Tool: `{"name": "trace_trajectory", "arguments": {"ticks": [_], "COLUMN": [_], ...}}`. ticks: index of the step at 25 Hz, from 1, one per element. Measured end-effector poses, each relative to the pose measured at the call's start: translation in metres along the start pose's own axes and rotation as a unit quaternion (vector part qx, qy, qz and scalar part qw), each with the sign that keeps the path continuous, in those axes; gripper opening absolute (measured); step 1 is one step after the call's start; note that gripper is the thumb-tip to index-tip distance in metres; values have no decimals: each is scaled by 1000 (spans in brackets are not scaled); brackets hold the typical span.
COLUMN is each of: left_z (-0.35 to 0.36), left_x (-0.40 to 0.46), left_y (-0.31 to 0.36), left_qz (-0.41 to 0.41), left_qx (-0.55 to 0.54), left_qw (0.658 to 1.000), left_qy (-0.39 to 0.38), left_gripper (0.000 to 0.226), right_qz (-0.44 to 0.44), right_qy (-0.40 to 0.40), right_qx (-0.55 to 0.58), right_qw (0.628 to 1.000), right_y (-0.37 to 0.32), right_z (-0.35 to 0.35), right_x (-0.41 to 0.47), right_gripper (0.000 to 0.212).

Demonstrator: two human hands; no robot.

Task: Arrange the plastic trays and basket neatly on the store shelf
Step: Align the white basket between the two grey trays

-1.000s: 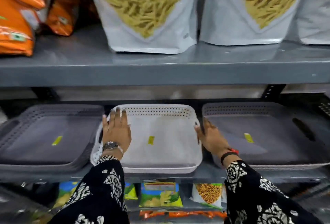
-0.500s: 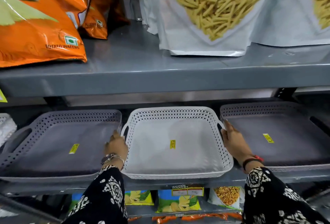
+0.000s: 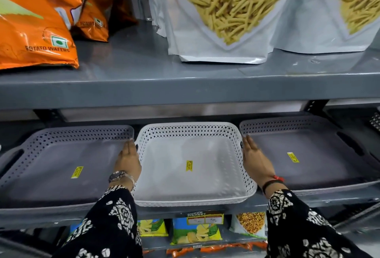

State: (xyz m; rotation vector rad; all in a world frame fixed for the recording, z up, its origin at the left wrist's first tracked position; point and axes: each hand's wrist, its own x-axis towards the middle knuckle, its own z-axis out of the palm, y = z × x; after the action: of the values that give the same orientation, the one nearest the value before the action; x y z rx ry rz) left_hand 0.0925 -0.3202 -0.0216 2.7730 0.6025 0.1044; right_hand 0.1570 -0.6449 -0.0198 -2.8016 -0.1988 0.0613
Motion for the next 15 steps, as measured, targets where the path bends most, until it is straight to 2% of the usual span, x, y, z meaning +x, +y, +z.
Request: {"name": "trace_trajectory", "arguments": {"ticks": [2,4,7,15], "left_z": [4,7,10,13], "left_x": [2,0,3,29], "left_y": [0,-1,-6,2], "left_qz": [12,3,12,1], "left_qx": [39,52,29,-18], "left_qw": [999,998,1000,1000], "left_qy": [-29,-21,5,9], "left_gripper": [62,62,68,72], "right_qz": [3,6,6,38], "right_qy": [-14,-15,-5,7], "right_qx": [-14,-20,-23,-13], "right_qw": [1000,1000,1000,999], "right_y": [-2,-2,-1,-6], "right_z": [-1,-2,1,4], "right_x": [-1,-1,2,35], "right_gripper": [59,65,68,71]}}
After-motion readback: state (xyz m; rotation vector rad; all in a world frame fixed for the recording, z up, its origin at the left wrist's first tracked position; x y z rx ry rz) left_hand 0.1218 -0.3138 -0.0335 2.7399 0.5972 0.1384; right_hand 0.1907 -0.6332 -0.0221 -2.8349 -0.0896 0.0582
